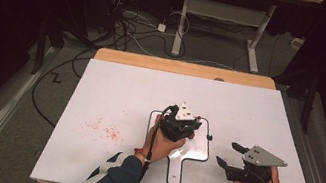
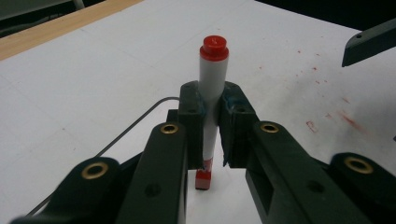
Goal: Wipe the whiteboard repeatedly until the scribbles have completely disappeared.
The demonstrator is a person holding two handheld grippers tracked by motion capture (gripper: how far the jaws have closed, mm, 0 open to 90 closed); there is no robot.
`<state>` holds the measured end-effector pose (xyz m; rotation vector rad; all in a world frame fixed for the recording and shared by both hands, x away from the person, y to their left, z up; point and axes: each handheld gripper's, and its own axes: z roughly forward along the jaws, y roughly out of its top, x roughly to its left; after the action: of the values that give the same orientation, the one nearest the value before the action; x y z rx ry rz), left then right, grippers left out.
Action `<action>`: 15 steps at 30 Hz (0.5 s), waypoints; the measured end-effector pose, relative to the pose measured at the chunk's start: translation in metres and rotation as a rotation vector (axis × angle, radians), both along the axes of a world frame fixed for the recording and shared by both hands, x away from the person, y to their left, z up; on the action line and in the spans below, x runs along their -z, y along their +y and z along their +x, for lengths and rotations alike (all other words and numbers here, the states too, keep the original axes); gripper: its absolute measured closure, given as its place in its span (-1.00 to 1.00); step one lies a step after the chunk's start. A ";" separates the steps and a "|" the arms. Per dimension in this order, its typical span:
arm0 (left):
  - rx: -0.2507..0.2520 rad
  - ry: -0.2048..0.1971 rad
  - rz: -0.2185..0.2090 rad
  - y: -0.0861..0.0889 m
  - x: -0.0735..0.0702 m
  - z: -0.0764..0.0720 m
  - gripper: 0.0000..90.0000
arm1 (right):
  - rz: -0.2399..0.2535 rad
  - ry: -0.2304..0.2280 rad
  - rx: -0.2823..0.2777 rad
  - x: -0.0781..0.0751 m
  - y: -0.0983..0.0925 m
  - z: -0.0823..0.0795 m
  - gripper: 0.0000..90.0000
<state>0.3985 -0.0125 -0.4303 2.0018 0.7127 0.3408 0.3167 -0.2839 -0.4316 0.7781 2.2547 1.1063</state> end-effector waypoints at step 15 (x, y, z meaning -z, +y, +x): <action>0.011 0.006 -0.006 0.008 0.001 -0.005 0.75 | -0.005 0.003 -0.002 0.001 0.003 0.000 -0.32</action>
<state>0.3939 -0.0048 -0.4309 2.0008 0.7056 0.3266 0.3171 -0.2807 -0.4327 0.7761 2.2603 1.1014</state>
